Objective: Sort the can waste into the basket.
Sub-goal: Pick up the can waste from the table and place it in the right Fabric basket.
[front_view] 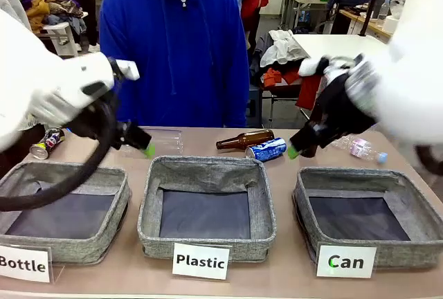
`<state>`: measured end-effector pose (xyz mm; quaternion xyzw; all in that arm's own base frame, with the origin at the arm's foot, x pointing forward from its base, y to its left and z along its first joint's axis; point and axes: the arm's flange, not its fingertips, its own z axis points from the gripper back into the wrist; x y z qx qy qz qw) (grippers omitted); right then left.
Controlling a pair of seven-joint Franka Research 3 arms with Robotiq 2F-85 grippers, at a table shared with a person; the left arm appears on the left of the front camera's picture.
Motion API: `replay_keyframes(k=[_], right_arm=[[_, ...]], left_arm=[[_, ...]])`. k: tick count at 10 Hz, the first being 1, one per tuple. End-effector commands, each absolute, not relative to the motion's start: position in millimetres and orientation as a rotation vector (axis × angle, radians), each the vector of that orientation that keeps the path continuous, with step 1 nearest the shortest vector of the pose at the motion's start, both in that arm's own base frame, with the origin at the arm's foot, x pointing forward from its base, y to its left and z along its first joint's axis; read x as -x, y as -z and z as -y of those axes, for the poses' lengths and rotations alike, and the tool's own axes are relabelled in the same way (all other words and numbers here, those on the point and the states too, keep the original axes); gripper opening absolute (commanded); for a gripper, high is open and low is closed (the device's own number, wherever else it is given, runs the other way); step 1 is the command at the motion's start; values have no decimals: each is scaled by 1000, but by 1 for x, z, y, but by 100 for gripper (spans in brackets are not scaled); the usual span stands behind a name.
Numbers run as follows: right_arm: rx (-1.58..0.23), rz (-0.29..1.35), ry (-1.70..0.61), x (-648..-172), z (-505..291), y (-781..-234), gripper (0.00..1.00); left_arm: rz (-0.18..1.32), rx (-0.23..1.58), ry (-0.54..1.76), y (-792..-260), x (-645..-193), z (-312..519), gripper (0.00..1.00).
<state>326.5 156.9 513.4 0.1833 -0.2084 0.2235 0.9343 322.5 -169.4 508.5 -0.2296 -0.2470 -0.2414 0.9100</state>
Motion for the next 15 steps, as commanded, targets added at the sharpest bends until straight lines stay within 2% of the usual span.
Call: replay_keyframes(k=[1,3,5,8,10,12,13,15], right_arm=[[-664,444,-380,-296,-80,-524,100],[-882,533,-168,-282,3,-506,100],[-1020,584,51,-278,76,-472,100],[-1134,613,294,-278,149,-433,100],[-1169,628,406,-272,176,-413,100],[-1139,655,502,-267,189,-399,100],[-1158,602,451,-295,223,-424,100],[-1158,602,451,-295,223,-424,100]], left_arm=[[508,656,480,-518,-287,75,100],[503,858,402,-506,-298,-16,100],[519,1059,138,-463,-304,-115,100],[655,1249,-190,-417,-282,-177,100],[743,1276,-397,-403,-250,-137,100],[778,1259,-494,-400,-244,-110,100],[710,1286,-433,-417,-292,-218,100],[710,1286,-433,-417,-292,-218,100]])
